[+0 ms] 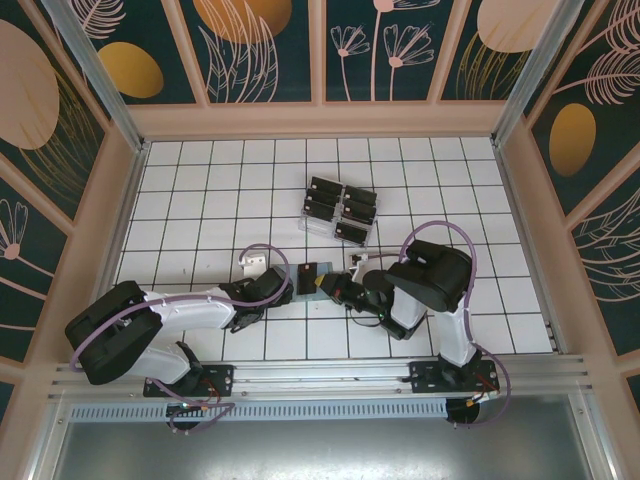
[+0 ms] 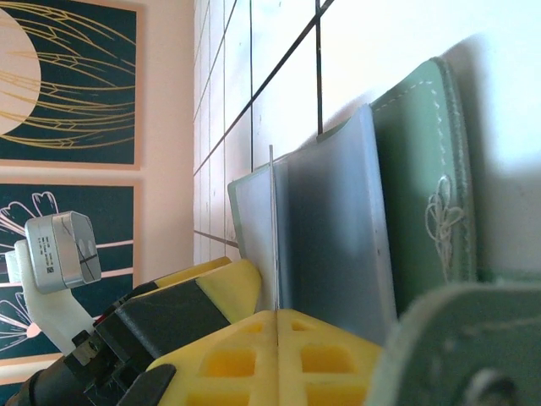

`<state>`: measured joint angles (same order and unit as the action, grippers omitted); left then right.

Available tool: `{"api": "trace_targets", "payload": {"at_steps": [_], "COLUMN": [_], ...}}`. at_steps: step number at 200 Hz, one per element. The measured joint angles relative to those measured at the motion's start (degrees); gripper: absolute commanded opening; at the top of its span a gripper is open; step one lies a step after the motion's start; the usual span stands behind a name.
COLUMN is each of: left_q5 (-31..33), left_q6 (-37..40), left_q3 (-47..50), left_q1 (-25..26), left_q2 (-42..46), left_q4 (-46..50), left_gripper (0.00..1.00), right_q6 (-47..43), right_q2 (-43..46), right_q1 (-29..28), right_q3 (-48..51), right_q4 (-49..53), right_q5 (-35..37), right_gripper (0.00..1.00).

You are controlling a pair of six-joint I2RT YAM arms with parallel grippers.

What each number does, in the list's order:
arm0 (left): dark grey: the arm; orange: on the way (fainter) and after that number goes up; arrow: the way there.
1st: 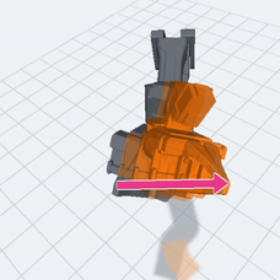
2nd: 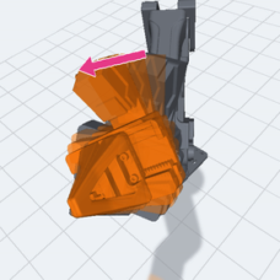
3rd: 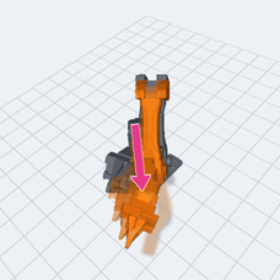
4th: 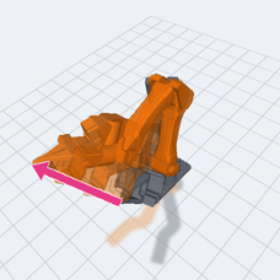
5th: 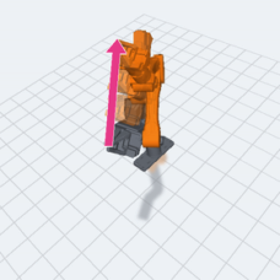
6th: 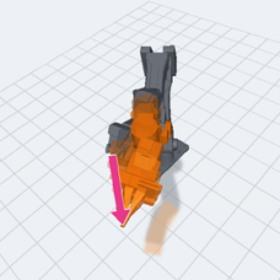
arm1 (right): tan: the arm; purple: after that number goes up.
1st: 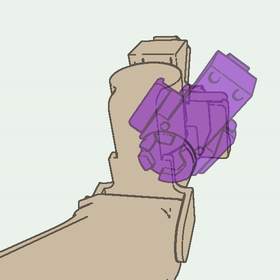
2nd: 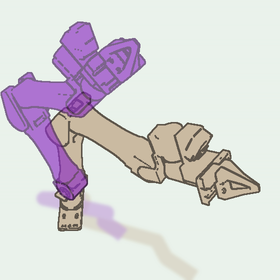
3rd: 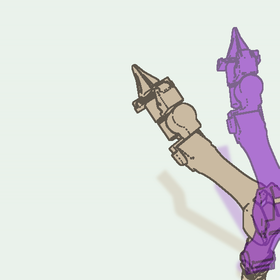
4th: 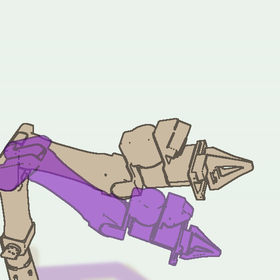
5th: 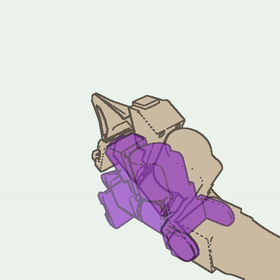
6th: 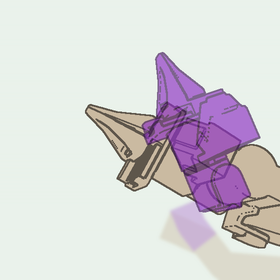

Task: Put the credit cards into the card holder
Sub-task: Insert the credit card into the card slot.

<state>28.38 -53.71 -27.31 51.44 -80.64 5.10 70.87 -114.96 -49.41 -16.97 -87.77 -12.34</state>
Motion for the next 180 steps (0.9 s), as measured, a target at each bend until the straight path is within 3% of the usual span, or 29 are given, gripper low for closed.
{"api": "trace_targets", "payload": {"at_steps": [180], "left_q5": [0.20], "left_q6": [0.02], "left_q3": [0.22], "left_q1": [0.02], "left_q2": [-0.04], "left_q4": [-0.44], "left_gripper": [0.99], "right_q6": [0.07], "right_q2": [-0.37], "right_q1": [-0.63], "right_q3": [-0.50], "right_q4": [0.09], "right_q5": [-1.05], "right_gripper": [0.00]}}
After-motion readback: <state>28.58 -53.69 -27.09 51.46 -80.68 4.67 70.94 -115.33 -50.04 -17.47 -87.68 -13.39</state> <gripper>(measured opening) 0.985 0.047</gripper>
